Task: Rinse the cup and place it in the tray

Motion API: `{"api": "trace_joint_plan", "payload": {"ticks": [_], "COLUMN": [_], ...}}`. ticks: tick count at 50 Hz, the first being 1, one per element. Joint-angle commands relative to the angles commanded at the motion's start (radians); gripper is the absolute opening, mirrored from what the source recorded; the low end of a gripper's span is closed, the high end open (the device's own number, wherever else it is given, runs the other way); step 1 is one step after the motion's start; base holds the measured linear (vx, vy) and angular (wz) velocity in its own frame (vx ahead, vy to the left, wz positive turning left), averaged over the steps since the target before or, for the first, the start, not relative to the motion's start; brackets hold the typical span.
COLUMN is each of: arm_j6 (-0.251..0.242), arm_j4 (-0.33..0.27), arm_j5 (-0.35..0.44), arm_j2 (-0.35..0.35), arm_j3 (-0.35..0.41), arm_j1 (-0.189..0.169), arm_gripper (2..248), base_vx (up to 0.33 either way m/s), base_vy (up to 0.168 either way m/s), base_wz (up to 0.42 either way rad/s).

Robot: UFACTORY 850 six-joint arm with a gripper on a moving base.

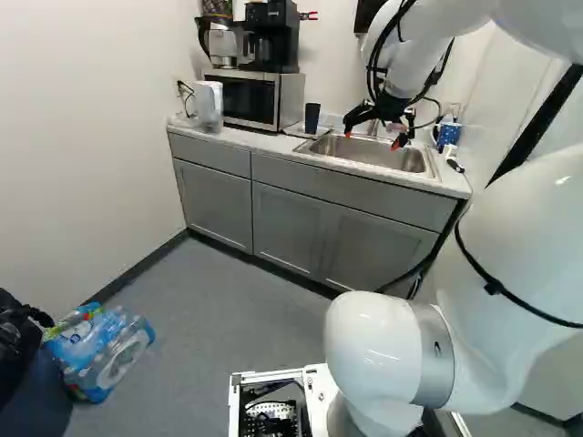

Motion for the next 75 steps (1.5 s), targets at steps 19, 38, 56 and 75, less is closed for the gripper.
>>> {"api": "trace_joint_plan", "payload": {"ticks": [19, 38, 56, 75], "arm_j6": [-0.003, -0.006, -0.011, -0.017], "arm_j4": [-0.005, -0.013, -0.022, -0.034], "arm_j5": [0.094, 0.228, 0.395, 0.608], "arm_j2": [0.008, 0.019, 0.033, 0.051], "arm_j3": [0.062, 0.151, 0.260, 0.401], "arm_j1": [0.021, 0.051, 0.088, 0.135], "arm_gripper": [247, 247, 247, 247], "base_vx": [0.000, 0.000, 0.000, 0.000], "base_vy": [0.000, 0.000, 0.000, 0.000], "base_wz": [0.000, 0.000, 0.000, 0.000]}}
